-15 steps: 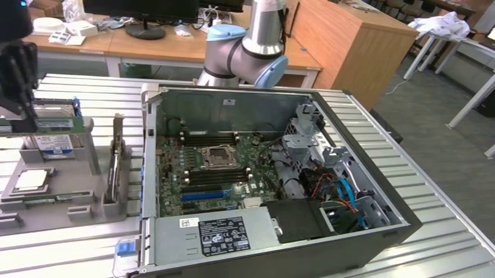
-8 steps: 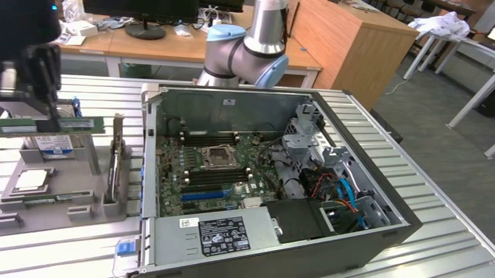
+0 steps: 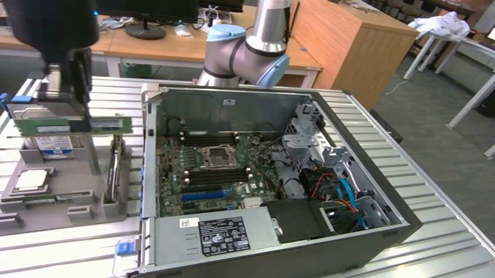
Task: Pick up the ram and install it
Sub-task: 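Pick up the ram and move it above insertion slot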
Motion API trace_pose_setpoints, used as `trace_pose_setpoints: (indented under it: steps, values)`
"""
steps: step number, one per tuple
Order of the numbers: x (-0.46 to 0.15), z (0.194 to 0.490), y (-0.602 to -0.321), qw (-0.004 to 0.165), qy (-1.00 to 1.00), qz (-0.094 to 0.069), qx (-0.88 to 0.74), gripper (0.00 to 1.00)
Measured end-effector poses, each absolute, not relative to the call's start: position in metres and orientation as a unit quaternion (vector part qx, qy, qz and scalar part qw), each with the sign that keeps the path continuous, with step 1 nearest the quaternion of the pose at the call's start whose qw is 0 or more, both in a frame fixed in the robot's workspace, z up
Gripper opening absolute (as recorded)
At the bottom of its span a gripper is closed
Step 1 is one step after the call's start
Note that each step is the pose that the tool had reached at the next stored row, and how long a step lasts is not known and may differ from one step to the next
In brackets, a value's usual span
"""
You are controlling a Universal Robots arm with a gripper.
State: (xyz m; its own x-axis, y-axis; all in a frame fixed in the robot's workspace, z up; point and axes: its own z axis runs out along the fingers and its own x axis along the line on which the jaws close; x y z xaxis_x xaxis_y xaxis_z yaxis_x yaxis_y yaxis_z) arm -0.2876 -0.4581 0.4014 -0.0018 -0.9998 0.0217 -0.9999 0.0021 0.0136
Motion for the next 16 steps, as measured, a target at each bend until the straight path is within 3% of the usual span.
trace_pose_setpoints:
  steps: [16]
  values:
    - [-0.215, 0.401, -0.458, 0.013, -0.708, 0.003, 0.706, 0.14]
